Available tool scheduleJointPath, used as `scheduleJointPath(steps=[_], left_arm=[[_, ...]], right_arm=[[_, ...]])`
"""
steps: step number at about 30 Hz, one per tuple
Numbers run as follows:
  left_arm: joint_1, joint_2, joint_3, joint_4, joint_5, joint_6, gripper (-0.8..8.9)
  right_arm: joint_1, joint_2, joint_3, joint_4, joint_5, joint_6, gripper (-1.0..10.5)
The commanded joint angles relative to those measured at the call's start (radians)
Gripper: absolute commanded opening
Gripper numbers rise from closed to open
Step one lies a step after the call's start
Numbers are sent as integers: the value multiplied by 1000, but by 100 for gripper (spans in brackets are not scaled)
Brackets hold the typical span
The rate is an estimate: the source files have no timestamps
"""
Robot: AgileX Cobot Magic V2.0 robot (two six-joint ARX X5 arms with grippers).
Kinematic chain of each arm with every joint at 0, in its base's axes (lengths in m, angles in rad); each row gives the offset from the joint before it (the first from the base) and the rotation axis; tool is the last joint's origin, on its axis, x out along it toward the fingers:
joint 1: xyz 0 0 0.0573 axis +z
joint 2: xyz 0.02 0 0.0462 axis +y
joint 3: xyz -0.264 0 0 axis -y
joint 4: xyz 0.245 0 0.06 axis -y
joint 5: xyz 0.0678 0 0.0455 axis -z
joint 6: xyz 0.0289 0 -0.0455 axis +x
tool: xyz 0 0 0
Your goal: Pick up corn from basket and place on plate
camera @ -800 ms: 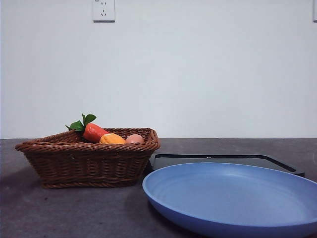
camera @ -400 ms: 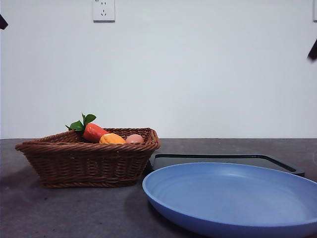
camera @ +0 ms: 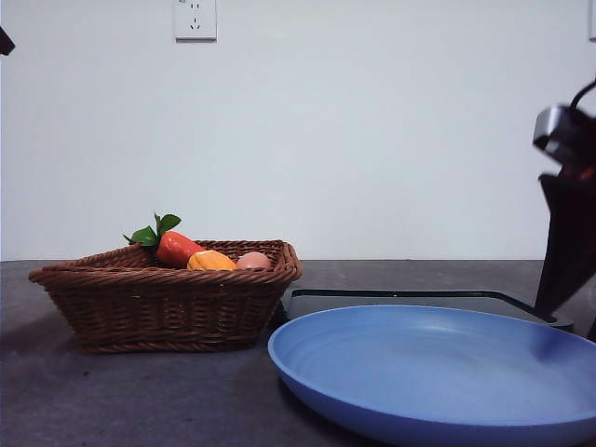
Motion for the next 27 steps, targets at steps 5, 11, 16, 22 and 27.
scheduleJointPath(steps=[5,11,16,22,27], left_arm=[[-3,5,19,8,8,1,429],[-3,6,19,8,8,-2,429],[-3,23,29,10,8,-3,428],[-21,85,65,47,6,-30,428],[-82,195,117,117,-44,-67,428]], right_arm=[[28,91,16,36,0,6,124],[37,125,16,37,5,7,1],[36,119,21,32,5,10,1],[15,29,54,-32,34,11,1],[-17,-109,102,-137,84,-3,1]])
